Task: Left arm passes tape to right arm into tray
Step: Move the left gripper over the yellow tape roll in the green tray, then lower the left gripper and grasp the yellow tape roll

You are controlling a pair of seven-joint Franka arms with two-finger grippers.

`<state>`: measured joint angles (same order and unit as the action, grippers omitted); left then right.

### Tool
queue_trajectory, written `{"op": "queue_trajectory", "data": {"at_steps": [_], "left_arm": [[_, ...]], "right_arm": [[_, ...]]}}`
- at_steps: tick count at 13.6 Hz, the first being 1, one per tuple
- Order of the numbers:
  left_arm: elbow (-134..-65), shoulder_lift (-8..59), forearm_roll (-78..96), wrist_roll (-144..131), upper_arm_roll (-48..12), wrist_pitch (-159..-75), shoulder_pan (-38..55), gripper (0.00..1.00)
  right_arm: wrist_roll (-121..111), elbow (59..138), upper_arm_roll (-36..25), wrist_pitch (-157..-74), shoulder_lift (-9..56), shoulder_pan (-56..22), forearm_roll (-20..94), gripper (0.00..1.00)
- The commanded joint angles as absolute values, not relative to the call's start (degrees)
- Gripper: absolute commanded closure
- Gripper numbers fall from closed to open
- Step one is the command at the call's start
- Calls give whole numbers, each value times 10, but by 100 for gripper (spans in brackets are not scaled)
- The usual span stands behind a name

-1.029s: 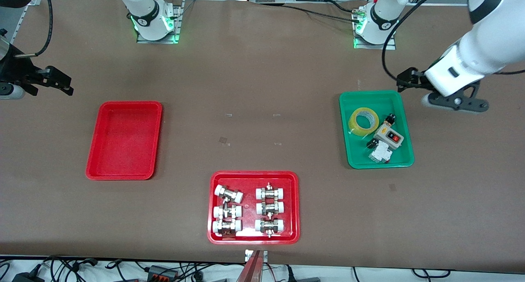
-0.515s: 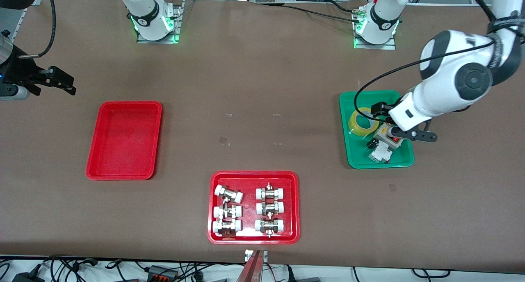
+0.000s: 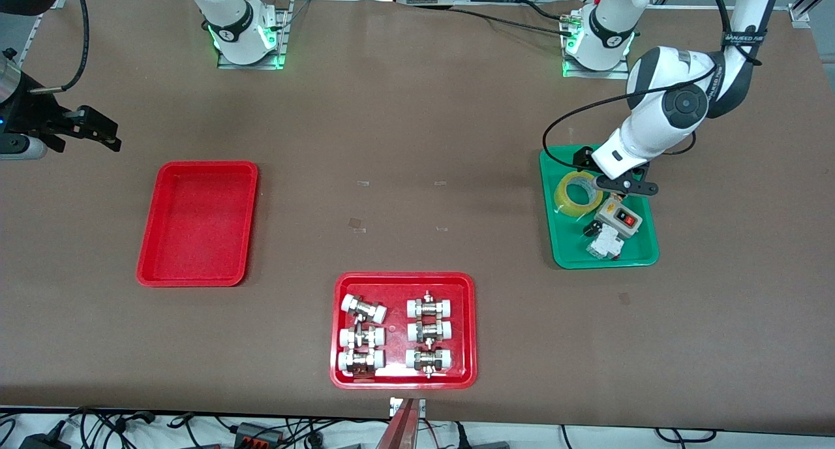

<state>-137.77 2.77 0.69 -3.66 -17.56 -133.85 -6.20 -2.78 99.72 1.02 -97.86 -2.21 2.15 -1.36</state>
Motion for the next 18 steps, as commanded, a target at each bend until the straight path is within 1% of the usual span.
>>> {"op": "queue_trajectory", "data": {"at_steps": [1,7,10,12,14,17,18], "left_arm": [[-1409,45,8,-36,-181,-1402,-76,0],[-1411,113,7,-29,-180,-1467,-106,0],[-1411,121,7,-36,-180,-1468,-106,0],[-1409,126,7,-33,-179,-1469,-104,7],[-1407,127,6,-33,-179,-1470,-103,24],[-1405,132,2,-33,-178,-1470,-103,43],[-1404,135,2,-33,-178,-1471,-105,44]], "right_arm": [[-34,993,12,-972,-21,24,-9,0],[-34,993,12,-971,-19,25,-8,0],[-34,993,12,-972,-19,25,-8,0],[-34,993,12,-972,-19,25,-8,0],[-34,993,12,-972,-19,25,-8,0],[-34,993,12,-971,-19,25,-8,0],[-34,993,12,-971,-19,25,-8,0]]}}
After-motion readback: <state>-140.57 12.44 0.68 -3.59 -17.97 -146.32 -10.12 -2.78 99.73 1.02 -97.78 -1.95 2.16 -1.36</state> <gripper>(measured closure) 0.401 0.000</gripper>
